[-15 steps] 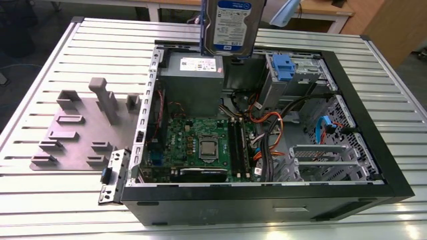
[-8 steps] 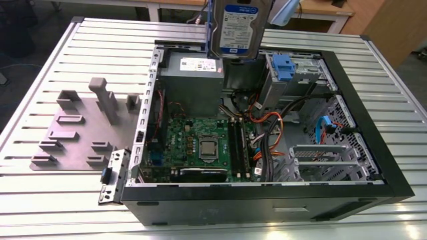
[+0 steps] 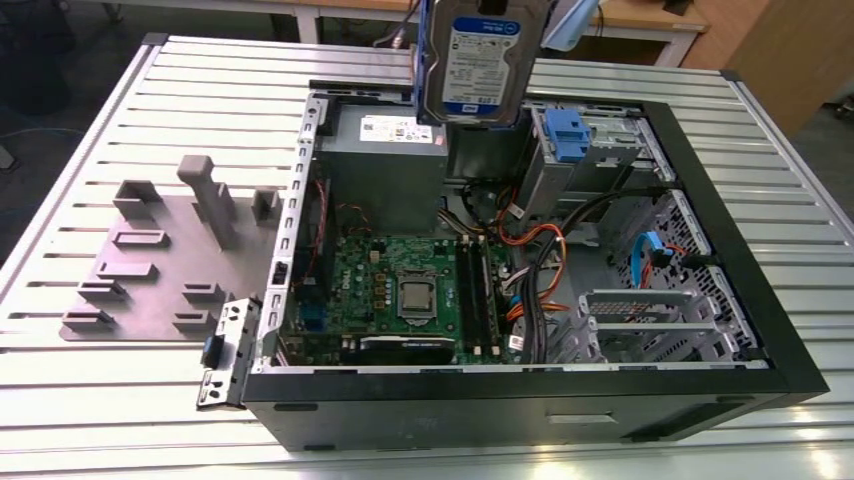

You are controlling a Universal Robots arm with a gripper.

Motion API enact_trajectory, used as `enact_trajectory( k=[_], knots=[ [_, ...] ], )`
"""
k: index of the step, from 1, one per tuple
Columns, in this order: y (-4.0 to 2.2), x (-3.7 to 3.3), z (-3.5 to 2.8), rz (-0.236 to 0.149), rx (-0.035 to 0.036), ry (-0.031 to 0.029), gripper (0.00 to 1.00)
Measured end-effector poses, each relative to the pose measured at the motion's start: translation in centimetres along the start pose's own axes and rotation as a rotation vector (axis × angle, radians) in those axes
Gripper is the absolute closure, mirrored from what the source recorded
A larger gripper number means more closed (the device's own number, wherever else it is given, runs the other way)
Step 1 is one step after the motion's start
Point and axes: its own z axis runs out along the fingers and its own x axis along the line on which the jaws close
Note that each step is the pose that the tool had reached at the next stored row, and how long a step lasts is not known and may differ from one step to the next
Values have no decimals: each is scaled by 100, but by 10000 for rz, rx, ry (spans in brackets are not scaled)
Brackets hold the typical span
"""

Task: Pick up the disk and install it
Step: 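Pick up the disk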

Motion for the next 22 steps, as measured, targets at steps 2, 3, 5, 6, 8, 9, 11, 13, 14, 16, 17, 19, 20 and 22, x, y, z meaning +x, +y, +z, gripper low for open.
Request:
enact_trajectory(
  k=[2, 3, 5, 6, 8, 9, 11, 13, 14, 16, 17, 19, 20, 22],
  knots=[
    [-2, 57, 1, 1, 0, 0, 65],
    [-3, 88, 2, 0, 0, -1, 65],
    [-5, 148, 4, 1, 0, 0, 65],
    [-7, 181, 6, 0, -1, 1, 65],
    [-9, 251, 11, 0, 1, -2, 65],
    [-11, 285, 13, 0, 0, 0, 65],
    [-13, 355, 18, 1, 0, -1, 65],
    [-16, 423, 24, 1, 0, 1, 65],
    [-17, 458, 28, 0, 0, -1, 65],
    [-20, 530, 34, 0, 0, 1, 65],
    [-22, 566, 38, 0, 0, 0, 65],
    [-24, 641, 44, 1, 0, -1, 65],
    [-26, 679, 47, 0, 0, 0, 65],
    [-29, 758, 53, 1, 0, -1, 65]
  ],
)
